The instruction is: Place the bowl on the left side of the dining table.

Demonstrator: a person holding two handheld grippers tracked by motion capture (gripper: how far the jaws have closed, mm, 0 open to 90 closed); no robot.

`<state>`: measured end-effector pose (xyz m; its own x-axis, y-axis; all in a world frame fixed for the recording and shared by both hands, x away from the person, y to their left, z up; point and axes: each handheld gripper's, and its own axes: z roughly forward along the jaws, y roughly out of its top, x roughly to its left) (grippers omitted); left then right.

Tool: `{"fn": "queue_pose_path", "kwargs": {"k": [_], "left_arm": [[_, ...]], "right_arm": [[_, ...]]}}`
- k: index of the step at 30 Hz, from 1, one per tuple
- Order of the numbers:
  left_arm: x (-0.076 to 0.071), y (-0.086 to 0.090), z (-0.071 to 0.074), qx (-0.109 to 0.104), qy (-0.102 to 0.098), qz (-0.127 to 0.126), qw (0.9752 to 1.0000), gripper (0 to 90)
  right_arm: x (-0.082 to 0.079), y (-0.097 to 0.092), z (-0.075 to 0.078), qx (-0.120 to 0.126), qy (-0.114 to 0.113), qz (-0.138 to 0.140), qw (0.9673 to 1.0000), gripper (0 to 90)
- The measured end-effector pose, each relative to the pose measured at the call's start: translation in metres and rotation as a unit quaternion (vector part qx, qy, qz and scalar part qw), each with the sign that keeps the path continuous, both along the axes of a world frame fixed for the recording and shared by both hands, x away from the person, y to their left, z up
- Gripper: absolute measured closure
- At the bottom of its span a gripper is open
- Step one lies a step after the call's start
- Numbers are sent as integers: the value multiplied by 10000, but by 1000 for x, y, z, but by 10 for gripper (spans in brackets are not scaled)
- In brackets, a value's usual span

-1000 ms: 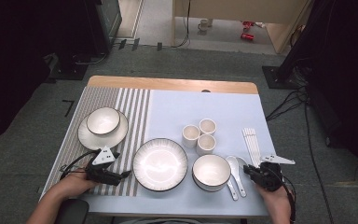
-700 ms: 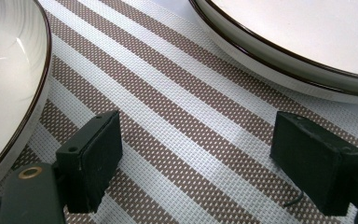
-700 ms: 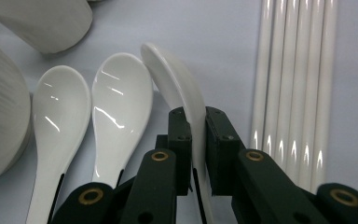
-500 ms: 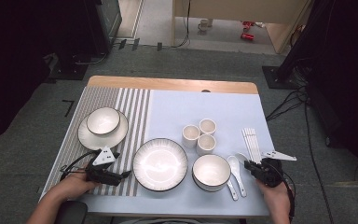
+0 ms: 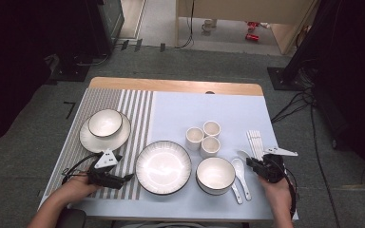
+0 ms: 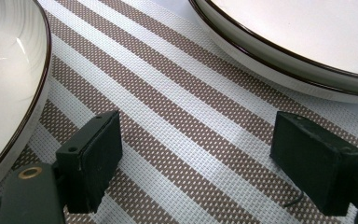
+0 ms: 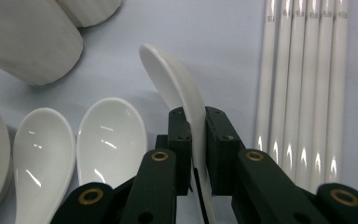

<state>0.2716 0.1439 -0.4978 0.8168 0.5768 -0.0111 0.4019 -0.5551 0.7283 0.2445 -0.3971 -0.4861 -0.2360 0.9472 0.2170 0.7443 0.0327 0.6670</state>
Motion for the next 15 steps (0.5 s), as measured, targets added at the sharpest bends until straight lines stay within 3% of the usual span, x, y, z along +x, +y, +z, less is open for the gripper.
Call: {"fn": "queue_pose_path", "kwargs": {"k": [6, 15], "left_arm": [[0, 0, 0, 2, -4, -1, 10000, 165], [0, 0, 0, 0, -2, 1, 10000, 165]], "right_arm": [[8, 3, -2, -55, 31, 51, 10000, 817], [7, 2, -3, -24, 65, 93, 9999, 803]]}}
